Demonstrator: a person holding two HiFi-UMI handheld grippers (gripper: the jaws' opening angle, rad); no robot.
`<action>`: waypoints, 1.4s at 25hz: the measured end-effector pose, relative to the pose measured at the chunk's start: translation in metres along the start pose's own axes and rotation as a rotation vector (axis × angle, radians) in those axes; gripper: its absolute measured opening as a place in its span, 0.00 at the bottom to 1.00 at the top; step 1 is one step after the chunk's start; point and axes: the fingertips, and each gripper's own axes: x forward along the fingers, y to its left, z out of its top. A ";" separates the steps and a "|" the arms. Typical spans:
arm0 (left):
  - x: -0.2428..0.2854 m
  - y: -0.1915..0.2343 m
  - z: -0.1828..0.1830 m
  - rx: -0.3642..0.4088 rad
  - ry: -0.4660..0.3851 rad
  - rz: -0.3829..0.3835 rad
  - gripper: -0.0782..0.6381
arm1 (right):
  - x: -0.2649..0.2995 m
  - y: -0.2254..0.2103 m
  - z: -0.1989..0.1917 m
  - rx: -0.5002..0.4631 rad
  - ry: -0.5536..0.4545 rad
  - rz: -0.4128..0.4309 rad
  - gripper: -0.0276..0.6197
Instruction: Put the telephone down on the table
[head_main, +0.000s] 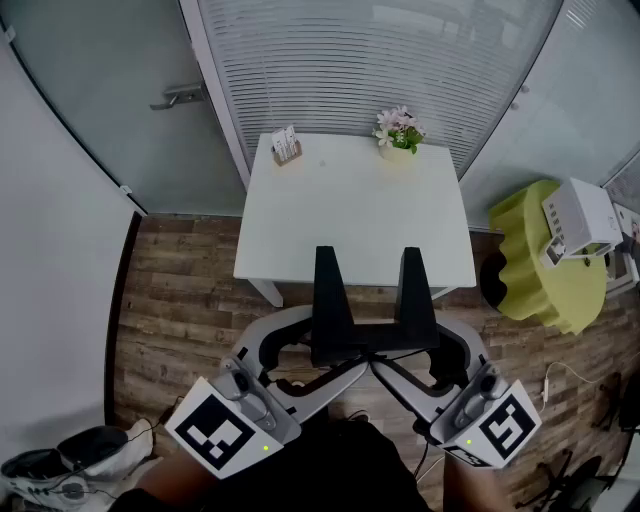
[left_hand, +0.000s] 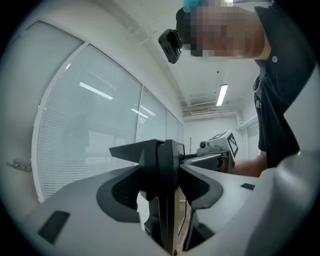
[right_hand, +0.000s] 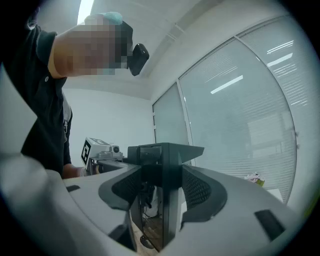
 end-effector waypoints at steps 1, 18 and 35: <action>-0.002 -0.007 0.002 0.000 0.001 -0.005 0.45 | -0.005 0.005 0.002 -0.007 0.000 -0.005 0.45; -0.022 -0.097 0.010 -0.008 -0.018 0.020 0.45 | -0.079 0.061 0.007 -0.029 -0.009 0.025 0.45; -0.041 -0.055 0.009 0.009 -0.052 -0.010 0.45 | -0.034 0.063 0.003 -0.041 -0.004 -0.010 0.45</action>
